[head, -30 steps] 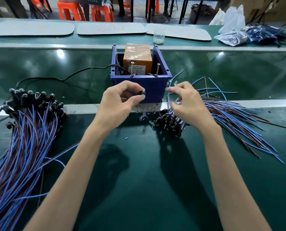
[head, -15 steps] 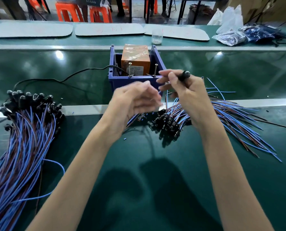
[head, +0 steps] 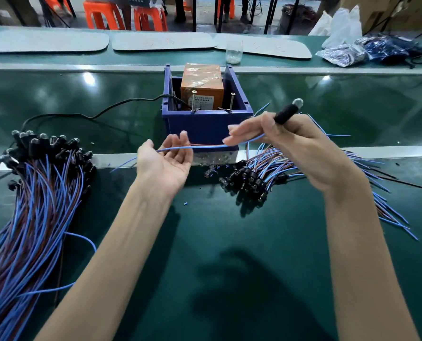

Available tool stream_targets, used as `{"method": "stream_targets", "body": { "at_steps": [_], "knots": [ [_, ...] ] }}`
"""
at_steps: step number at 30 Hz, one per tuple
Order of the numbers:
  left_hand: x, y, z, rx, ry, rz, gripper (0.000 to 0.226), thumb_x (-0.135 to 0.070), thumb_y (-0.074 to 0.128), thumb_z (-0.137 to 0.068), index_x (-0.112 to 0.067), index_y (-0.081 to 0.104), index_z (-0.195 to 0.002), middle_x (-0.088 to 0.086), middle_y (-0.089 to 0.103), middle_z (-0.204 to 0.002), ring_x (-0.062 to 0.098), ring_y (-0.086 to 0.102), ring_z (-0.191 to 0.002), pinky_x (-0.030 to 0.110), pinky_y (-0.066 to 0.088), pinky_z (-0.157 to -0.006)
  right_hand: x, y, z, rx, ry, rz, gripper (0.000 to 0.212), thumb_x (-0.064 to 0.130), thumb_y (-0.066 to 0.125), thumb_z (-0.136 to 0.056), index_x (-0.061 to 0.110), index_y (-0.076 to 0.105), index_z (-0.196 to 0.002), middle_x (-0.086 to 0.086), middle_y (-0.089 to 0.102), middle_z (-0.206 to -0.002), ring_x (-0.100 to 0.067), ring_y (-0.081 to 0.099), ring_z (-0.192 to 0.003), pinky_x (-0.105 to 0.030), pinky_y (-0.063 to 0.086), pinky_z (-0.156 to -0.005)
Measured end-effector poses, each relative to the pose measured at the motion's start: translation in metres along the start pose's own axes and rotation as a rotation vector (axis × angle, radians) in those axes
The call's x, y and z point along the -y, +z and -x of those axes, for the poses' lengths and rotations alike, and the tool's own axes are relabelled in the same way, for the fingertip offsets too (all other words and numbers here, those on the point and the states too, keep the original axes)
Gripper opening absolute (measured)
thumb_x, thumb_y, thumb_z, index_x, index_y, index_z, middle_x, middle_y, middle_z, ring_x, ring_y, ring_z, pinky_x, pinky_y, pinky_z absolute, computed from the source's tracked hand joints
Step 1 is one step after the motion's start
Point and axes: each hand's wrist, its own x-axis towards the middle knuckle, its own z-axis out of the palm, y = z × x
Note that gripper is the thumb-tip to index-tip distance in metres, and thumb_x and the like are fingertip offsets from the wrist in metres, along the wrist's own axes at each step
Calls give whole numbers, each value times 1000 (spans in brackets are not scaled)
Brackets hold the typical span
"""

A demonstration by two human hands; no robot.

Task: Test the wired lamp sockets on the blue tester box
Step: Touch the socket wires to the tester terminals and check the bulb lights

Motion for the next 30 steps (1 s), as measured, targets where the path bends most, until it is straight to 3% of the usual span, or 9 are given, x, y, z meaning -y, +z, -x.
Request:
{"method": "stream_targets", "body": {
  "at_steps": [3, 6, 9, 14, 19, 23, 24, 26, 30],
  "knots": [
    [-7, -1, 0, 31, -26, 62, 53, -44, 19, -102, -7, 47, -75, 2, 45, -54, 13, 44, -37, 16, 36, -40, 0, -4, 0, -74, 25, -54, 38, 27, 34, -100, 9, 66, -89, -3, 69, -68, -25, 69, -80, -28, 49, -84],
    [-3, -1, 3, 143, -49, -55, 64, -54, 11, -98, -8, 46, -72, -1, 33, -53, 10, 26, -34, 15, 19, -36, 0, -5, -1, -179, 75, -96, 39, 29, 36, -101, 8, 63, -82, 4, 43, -52, -15, 47, -52, -29, 53, -68],
    [4, 0, 4, 217, -35, -257, 59, -49, 13, -101, -12, 45, -68, -4, 27, -49, 8, 20, -32, 16, 14, -35, 0, -3, -3, -244, 100, -102, 39, 26, 37, -103, 7, 60, -78, 3, 23, -56, -13, 26, -51, -25, 46, -53],
    [6, 0, 1, 193, 55, -316, 44, -32, 25, -105, -15, 42, -68, -8, 25, -43, 4, 19, -30, 16, 16, -32, -1, -1, -5, -270, 171, -65, 37, 25, 41, -103, 9, 59, -75, -2, 20, -60, -9, 17, -47, -18, 21, -44],
    [8, 0, 1, 105, 224, -395, 34, -26, 32, -105, -15, 44, -76, -10, 26, -43, 4, 19, -33, 16, 15, -34, -4, 1, -7, -347, 216, 3, 36, 21, 50, -100, 10, 66, -70, -3, 30, -58, -5, 22, -43, -14, 22, -39],
    [20, 3, 6, 127, 415, -663, 31, -24, 35, -104, -16, 45, -76, -13, 26, -44, 3, 19, -36, 16, 18, -35, -5, 10, -12, -405, 256, 56, 29, 27, 58, -95, 19, 74, -73, -12, 33, -64, -9, 23, -48, -13, 22, -41],
    [25, 3, 8, 139, 473, -738, 32, -25, 36, -104, -17, 46, -75, -14, 27, -44, 3, 21, -37, 15, 20, -36, -6, 12, -13, -405, 266, 59, 25, 28, 59, -95, 18, 75, -77, -10, 39, -59, -5, 27, -45, -11, 27, -40],
    [35, 1, 11, 173, 564, -860, 33, -28, 38, -104, -19, 49, -74, -16, 31, -44, 2, 24, -40, 17, 23, -41, -9, 17, -15, -404, 284, 54, 21, 28, 61, -93, 15, 76, -84, 14, 47, -46, 0, 41, -41, -8, 34, -41],
    [55, -3, 18, 266, 645, -997, 34, -27, 42, -103, -23, 53, -70, -15, 33, -47, 5, 27, -47, 25, 25, -49, -12, 27, -18, -398, 281, -13, 20, 21, 65, -91, 3, 75, -88, 16, 52, -45, 3, 45, -38, -5, 32, -40]
  ]
}}
